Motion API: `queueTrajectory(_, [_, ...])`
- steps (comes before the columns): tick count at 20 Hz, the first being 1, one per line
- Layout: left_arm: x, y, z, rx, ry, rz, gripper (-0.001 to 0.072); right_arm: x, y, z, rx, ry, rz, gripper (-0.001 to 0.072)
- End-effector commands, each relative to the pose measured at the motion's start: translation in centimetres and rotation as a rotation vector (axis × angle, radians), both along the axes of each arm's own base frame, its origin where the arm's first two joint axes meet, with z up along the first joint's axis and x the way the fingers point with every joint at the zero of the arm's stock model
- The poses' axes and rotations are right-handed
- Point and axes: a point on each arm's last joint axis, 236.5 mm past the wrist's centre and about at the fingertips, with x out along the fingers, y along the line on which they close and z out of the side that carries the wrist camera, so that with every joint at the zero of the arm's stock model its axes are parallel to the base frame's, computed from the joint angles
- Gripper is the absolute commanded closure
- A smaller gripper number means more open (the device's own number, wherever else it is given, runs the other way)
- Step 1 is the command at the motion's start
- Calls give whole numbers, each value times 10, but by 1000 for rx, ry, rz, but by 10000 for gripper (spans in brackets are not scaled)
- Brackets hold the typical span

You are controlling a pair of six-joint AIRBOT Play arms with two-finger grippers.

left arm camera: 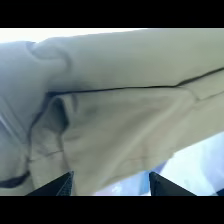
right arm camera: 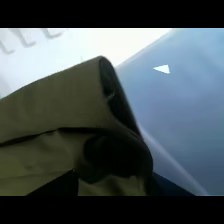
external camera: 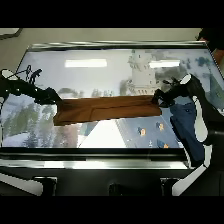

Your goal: Fold the shirts.

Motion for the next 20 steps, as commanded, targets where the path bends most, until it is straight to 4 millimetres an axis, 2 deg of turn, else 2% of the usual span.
queueTrajectory(1, [3,-16,26,-50,-56,-6,145,-11,27,2,128,63,7,295])
queueTrajectory(2, [5,-24,32,-81,-69,-8,150,-13,35,7,166,63,25,426])
queueTrajectory(3, [6,-33,36,-110,-77,-11,234,-14,45,16,218,50,49,576])
queueTrajectory(5, [10,-54,41,-148,-96,-32,465,-11,63,45,314,-19,104,655])
queueTrajectory(6, [9,-69,40,-151,-103,-58,673,-9,68,63,335,-57,117,662])
queueTrajectory(9, [4,-134,19,-158,-117,-132,678,-20,77,121,338,-139,171,662])
queueTrajectory(12, [-19,-218,-11,-227,-90,-169,678,-47,97,174,317,-179,244,662])
queueTrajectory(14, [-32,-256,-30,-273,-60,-157,678,-67,108,203,299,-189,270,662])
queueTrajectory(17, [-43,-308,-41,-402,19,-112,678,-99,122,245,267,-224,305,663])
queueTrajectory(20, [-66,-350,-60,-441,84,-122,679,-120,124,288,251,-296,268,663])
